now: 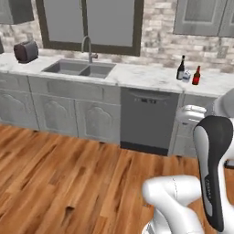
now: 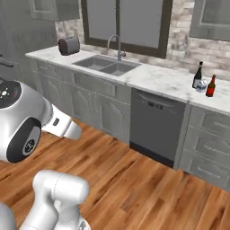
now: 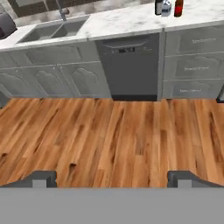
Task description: Move the drinks to the dining counter.
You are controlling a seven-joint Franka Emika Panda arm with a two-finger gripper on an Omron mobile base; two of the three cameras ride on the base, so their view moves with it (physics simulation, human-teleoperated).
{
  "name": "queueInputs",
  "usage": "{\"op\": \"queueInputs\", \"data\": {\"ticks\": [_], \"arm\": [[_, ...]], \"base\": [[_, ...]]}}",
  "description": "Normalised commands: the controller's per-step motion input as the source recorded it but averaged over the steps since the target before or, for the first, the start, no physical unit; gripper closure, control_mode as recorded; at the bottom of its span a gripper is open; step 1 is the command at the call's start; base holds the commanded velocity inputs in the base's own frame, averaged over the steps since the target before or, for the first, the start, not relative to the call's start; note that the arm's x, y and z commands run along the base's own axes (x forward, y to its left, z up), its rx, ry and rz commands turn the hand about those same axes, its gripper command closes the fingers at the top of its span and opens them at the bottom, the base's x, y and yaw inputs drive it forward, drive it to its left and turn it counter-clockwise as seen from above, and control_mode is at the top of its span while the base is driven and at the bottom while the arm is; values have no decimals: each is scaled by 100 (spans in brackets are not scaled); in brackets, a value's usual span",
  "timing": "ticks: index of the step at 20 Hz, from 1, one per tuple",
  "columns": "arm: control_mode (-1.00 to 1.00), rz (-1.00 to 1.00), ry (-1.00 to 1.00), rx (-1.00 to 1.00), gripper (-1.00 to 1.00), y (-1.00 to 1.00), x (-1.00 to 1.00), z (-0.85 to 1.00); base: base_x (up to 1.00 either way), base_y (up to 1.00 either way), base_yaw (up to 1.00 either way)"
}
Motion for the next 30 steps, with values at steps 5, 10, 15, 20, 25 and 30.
{"op": "queueInputs", "data": {"ticks": [5, 10, 15, 20, 25, 30], "arm": [[100, 0, 0, 0, -100, 0, 0, 0], [100, 0, 0, 0, -100, 0, 0, 0], [100, 0, 0, 0, -100, 0, 0, 0], [100, 0, 0, 0, -100, 0, 0, 0], [100, 0, 0, 0, -100, 0, 0, 0], [100, 0, 0, 0, -100, 0, 0, 0]], "base": [[83, -19, -49], [98, 0, -30], [100, 0, -23], [98, -15, -14], [96, -7, -15], [82, -25, -19]]}}
